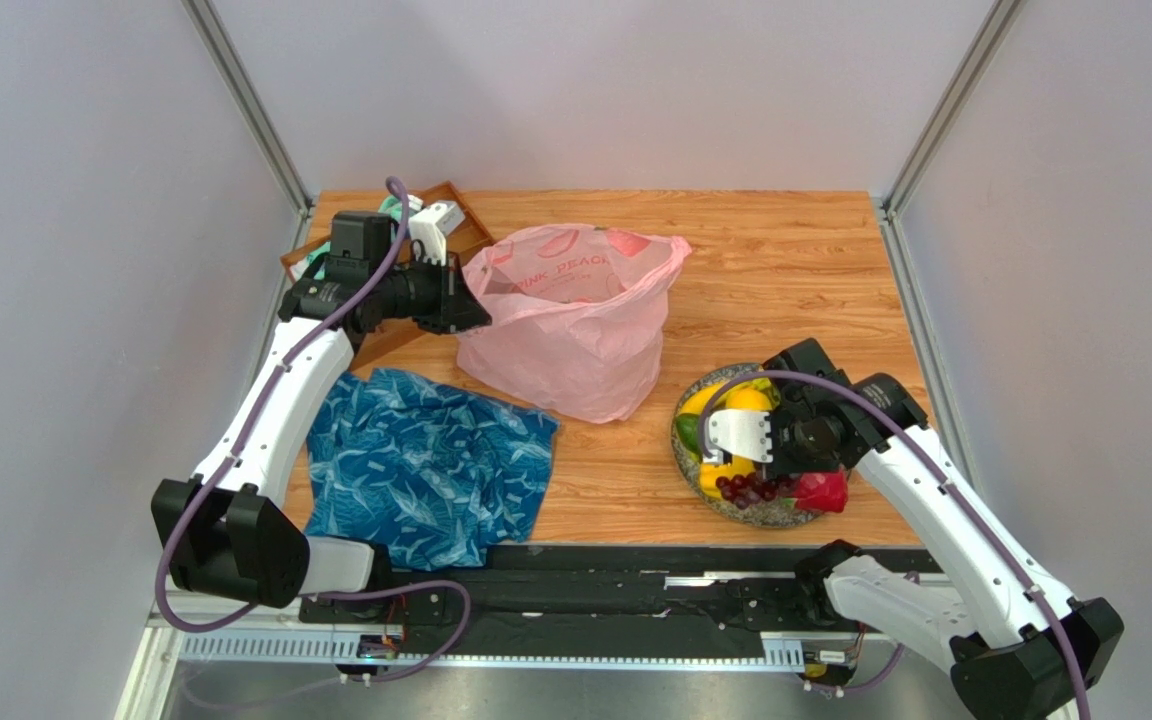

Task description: Take the fake fruits out of the plastic bag

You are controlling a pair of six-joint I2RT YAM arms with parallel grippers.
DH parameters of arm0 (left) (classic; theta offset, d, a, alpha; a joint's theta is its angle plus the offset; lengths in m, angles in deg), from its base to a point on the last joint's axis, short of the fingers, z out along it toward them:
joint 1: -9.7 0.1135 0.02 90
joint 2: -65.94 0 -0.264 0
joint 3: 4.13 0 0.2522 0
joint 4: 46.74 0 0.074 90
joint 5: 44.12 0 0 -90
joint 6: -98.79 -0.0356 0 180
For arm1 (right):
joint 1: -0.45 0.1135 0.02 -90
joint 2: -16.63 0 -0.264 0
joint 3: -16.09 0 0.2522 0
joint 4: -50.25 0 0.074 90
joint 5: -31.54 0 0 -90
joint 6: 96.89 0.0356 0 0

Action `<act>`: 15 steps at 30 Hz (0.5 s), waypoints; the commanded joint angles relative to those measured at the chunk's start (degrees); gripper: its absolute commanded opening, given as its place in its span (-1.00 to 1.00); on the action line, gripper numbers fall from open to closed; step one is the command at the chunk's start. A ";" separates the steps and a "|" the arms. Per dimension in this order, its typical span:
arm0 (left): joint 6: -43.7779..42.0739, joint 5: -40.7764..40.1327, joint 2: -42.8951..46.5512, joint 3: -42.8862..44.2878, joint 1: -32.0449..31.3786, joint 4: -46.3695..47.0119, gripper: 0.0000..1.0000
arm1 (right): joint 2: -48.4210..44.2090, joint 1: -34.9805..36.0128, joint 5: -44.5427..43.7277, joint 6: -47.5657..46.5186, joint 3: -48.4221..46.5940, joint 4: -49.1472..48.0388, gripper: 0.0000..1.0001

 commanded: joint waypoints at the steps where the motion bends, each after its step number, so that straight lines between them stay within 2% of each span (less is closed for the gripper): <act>1: 0.53 1.35 -0.35 1.52 0.44 1.75 -1.00 | -0.77 -0.35 -1.23 0.54 0.13 6.31 -0.56; 2: 0.53 1.35 -0.26 1.43 0.36 1.83 -1.00 | -0.95 -0.27 -1.23 0.54 0.48 6.14 -0.41; 5: 0.53 1.44 -0.26 1.43 0.36 1.92 -1.00 | -1.21 -0.26 -1.75 0.62 1.18 5.96 -0.25; 15: 0.71 1.53 0.00 0.99 0.44 1.92 -1.00 | -1.65 -0.27 -1.93 1.06 1.54 5.52 -0.22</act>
